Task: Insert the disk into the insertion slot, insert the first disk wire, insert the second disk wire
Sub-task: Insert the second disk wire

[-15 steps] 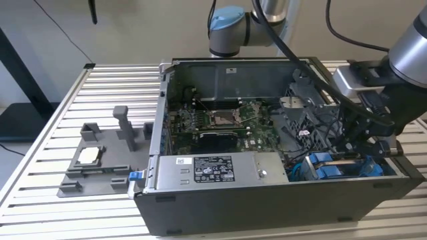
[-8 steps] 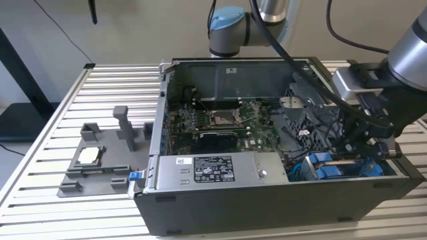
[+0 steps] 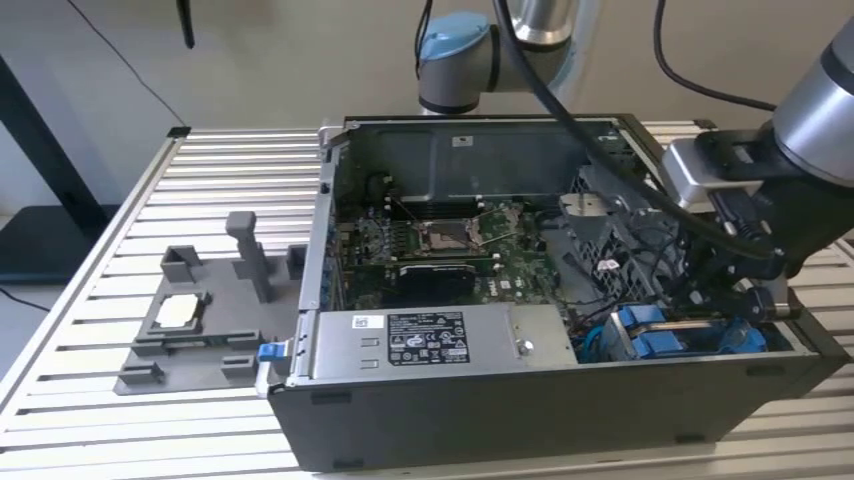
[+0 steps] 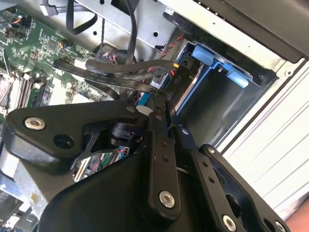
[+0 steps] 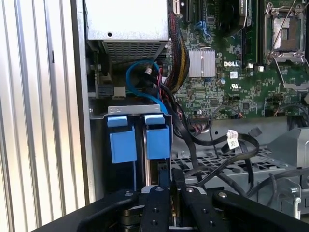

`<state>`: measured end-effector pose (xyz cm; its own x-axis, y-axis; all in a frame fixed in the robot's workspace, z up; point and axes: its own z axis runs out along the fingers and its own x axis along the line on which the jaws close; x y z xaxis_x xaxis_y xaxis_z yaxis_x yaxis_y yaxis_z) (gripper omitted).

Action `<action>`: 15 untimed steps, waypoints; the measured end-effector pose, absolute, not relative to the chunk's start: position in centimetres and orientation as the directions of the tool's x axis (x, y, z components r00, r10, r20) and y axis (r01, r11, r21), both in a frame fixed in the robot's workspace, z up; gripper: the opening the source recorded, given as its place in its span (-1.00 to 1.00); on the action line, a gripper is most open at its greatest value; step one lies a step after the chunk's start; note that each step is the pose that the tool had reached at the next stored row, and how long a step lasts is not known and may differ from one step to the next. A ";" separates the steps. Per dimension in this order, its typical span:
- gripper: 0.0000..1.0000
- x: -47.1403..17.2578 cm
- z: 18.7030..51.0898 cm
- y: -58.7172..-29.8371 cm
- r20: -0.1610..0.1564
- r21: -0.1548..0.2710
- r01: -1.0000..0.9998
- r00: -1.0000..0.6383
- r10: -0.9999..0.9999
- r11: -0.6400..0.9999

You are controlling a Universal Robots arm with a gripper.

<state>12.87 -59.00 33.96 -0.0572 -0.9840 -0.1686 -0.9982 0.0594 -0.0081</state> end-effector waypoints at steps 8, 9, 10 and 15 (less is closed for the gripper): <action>-0.65 12.9 33.5 -59.1 -0.170 -0.008 -0.998 -0.067 -0.983 0.069; -0.55 12.9 33.5 -59.1 -0.169 -0.008 -0.998 -0.067 -0.983 0.070; -0.55 12.9 33.5 -59.1 -0.169 -0.008 -0.998 -0.068 -0.983 0.070; -0.40 12.9 34.0 -59.1 -0.169 -0.006 -0.997 -0.069 -0.983 0.071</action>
<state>12.88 -59.09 34.02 -0.0695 -0.9833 -0.1685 -0.9974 0.0715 -0.0060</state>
